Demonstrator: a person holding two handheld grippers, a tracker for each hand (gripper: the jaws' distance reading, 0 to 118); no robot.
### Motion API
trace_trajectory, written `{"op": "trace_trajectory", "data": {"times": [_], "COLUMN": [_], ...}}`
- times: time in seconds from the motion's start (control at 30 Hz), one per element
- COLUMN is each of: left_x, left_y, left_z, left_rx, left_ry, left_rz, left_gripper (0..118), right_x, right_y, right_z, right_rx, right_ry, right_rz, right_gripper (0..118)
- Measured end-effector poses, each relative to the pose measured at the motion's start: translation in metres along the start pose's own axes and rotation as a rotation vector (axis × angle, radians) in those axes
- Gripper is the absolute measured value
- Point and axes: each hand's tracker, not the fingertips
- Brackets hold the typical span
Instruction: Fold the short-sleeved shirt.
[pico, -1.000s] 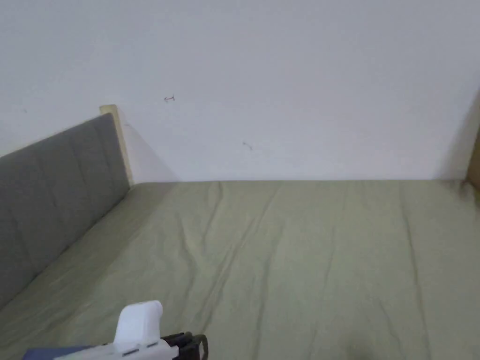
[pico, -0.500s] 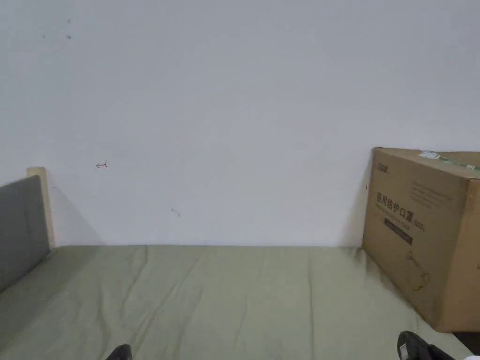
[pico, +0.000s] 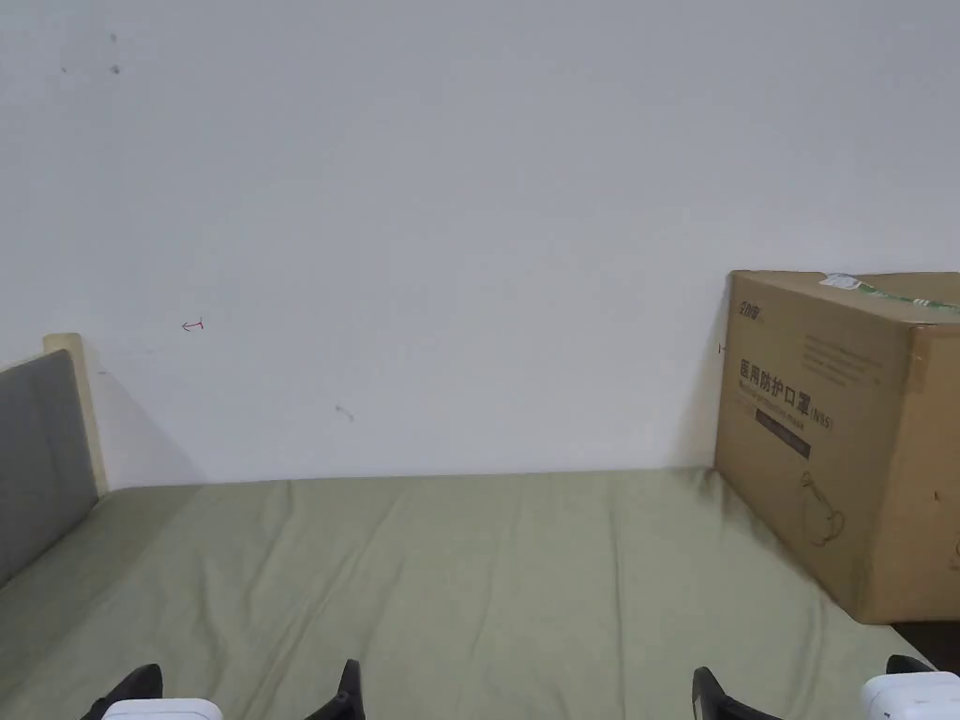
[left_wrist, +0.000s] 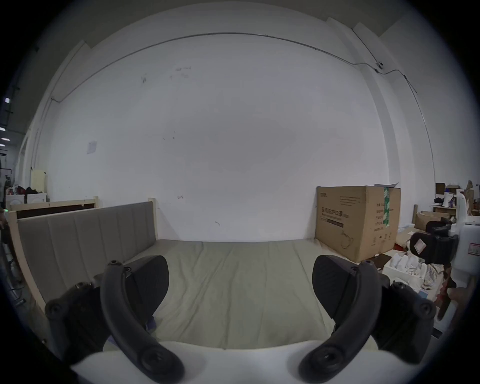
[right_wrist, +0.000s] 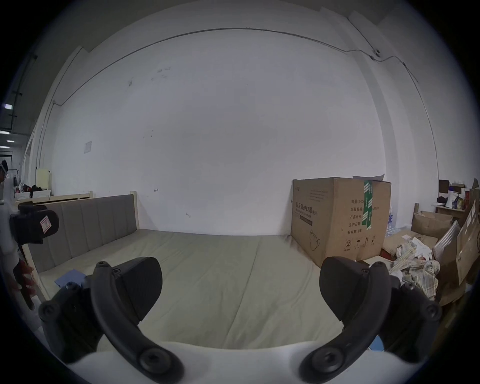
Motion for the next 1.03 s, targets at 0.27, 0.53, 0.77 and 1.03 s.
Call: {"op": "trace_trajectory", "data": {"times": [0.27, 0.53, 0.77, 1.03], "left_x": [-0.001, -0.006, 0.006, 0.006], "left_y": [0.009, 0.004, 0.002, 0.001], "left_z": [-0.004, -0.011, -0.018, -0.019], "left_rx": [-0.008, -0.048, -0.11, -0.129], "left_ry": [-0.05, -0.053, 0.018, -0.054], "left_rz": [0.028, 0.126, 0.073, 0.163], "left_gripper": [113, 113, 113, 112], "right_x": [0.005, 0.003, 0.0, 0.001], "right_y": [-0.002, 0.0, 0.003, 0.002], "right_z": [-0.003, -0.007, -0.01, -0.011], "right_rx": [-0.03, -0.059, -0.081, -0.093], "right_ry": [0.005, 0.009, 0.016, 0.027], "right_rz": [-0.055, -0.043, -0.039, -0.049], "right_gripper": [118, 118, 118, 118]}}
